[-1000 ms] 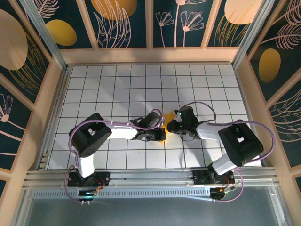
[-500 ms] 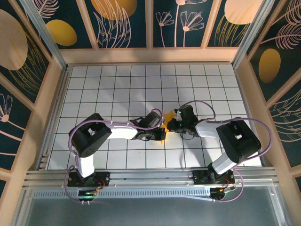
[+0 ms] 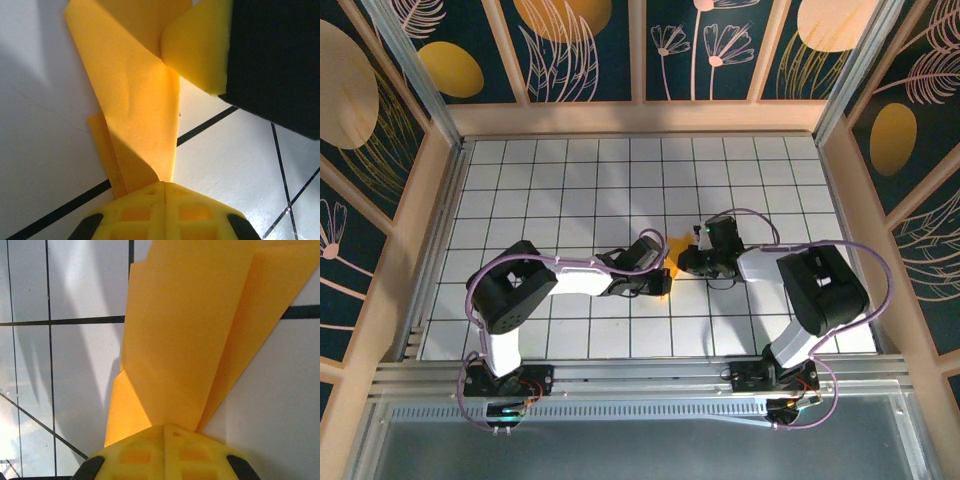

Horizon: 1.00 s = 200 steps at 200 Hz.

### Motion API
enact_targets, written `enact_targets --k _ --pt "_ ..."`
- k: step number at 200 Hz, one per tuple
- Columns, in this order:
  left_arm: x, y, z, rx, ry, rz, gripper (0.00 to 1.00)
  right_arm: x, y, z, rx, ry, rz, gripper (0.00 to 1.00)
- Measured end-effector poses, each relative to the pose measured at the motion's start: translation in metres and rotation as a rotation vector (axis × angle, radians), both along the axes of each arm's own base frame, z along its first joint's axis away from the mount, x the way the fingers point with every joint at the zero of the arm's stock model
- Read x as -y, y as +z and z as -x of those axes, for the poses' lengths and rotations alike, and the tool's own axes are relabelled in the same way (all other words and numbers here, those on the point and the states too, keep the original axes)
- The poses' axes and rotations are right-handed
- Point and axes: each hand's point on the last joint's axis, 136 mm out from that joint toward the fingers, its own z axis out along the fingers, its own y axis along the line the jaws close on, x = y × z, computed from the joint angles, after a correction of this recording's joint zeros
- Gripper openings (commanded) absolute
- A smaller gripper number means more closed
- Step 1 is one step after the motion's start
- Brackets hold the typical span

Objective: Fold a paper plane with a square sheet of paper (fold left side to right side)
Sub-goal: Fold the wing for the fifth time at the center of the table.

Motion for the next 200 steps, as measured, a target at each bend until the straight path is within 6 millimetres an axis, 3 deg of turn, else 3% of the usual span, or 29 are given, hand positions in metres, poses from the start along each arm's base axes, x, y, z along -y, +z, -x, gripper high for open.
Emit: enact_targets --k 49,200 --pt "0.000 0.000 -0.001 0.004 0.004 -0.003 0.00 0.010 0.001 -0.018 0.011 -0.031 0.001 0.00" --pt "-0.002 0.000 -0.008 0.028 0.025 -0.005 0.00 0.009 -0.001 -0.032 -0.069 -0.005 -0.075 0.00"
